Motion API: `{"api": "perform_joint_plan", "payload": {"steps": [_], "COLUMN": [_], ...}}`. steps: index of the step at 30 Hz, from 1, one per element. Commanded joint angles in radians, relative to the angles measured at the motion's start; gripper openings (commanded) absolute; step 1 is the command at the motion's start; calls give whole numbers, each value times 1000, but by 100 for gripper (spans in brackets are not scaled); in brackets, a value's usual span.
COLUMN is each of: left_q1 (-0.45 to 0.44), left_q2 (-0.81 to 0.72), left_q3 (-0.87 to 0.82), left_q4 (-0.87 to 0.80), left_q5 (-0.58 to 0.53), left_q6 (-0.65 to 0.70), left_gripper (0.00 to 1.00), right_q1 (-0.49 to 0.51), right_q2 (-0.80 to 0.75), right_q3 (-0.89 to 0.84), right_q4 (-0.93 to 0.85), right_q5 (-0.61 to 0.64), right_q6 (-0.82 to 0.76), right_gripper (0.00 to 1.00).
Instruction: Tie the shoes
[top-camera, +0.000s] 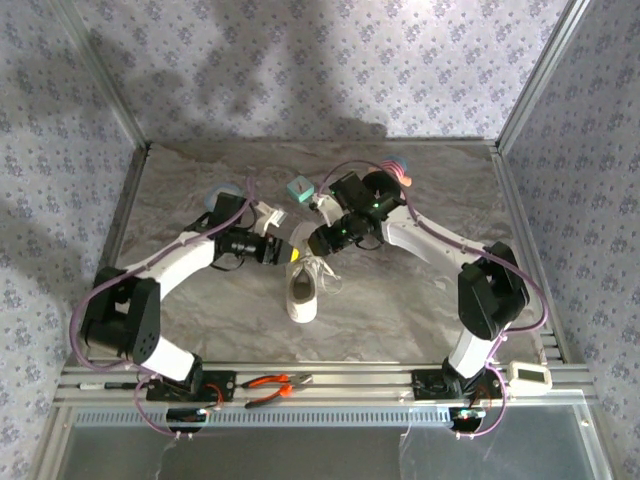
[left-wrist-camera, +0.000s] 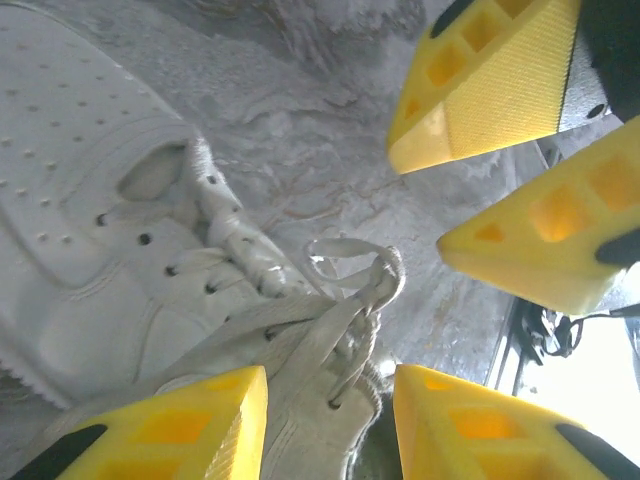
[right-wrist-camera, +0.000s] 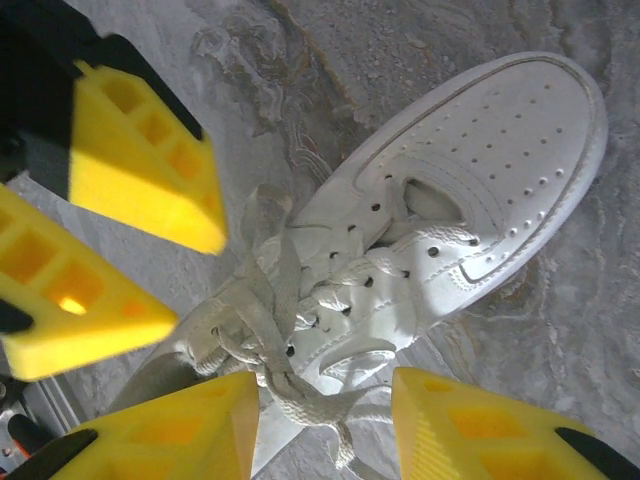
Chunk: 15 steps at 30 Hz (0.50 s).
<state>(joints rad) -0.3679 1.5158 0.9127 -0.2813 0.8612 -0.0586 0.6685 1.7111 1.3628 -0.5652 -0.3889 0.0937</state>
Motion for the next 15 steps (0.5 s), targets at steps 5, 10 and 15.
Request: {"api": "perform_joint_plan", "payload": {"steps": [5,10,15], "left_q1": [-24,-16,16], "left_q2": [49,44,20], "left_q3": [48,48,31], "left_q4": [-59,-88,-117], "left_q5": [4,-31,-37], "left_q6": [39,45,57], "left_gripper": [41,44,44], "right_q1": [-4,-3,0], "right_q2": [22,52,78], "right_q3": [-31,-34,-31], "right_q4": [59,58,54], "right_q5": [-68,-58,-54], "right_q6": [23,8,-6], "right_gripper": [41,39,37]}}
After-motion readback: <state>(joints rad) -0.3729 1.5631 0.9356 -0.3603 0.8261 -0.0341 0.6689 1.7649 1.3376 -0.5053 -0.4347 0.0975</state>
